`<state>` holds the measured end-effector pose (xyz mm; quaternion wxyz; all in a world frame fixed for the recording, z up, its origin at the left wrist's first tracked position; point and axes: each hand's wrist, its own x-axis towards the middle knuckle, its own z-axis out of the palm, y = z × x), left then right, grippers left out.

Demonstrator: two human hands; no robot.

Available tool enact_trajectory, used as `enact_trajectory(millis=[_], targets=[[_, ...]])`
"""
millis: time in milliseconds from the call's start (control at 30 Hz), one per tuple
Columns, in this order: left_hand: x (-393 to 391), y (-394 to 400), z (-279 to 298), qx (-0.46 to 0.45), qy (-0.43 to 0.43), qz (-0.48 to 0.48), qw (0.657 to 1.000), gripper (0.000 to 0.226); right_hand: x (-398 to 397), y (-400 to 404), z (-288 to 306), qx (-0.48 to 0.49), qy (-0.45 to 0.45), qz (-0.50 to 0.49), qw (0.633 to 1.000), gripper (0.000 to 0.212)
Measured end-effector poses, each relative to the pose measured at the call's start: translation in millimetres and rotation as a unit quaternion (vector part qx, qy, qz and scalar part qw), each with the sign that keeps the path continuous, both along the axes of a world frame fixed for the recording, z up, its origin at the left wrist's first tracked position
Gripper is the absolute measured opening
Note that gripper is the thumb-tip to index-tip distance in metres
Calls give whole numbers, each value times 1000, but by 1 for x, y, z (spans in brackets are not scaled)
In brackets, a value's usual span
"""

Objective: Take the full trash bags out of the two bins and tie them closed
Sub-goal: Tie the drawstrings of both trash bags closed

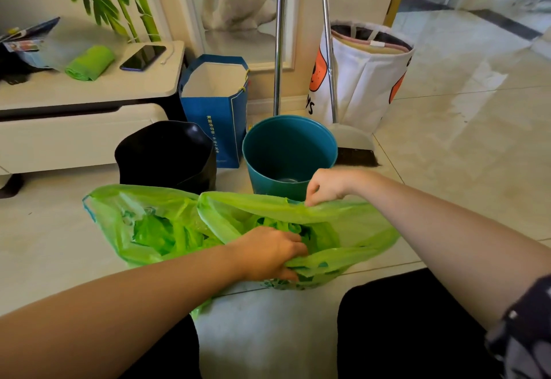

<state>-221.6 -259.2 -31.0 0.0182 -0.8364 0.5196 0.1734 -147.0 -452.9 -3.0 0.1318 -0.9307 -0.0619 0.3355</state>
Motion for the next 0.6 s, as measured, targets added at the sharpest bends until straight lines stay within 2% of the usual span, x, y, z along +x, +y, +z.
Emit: enact_trajectory(millis=[100, 233, 367, 500, 600], targets=[[1, -3, 3, -28, -3, 15, 999, 31, 4, 2, 4, 50, -25, -31, 998, 22], [8, -2, 13, -68, 5, 59, 996, 27, 1, 5, 15, 81, -64, -49, 993, 23], [13, -1, 28, -104, 33, 87, 990, 25, 0, 4, 18, 94, -104, -62, 988, 11], [18, 3, 44, -128, 75, 109, 983, 21, 0, 4, 19, 113, -140, -88, 980, 17], [22, 10, 53, -107, 103, 114, 982, 17, -3, 7, 22, 131, -149, -103, 975, 20]])
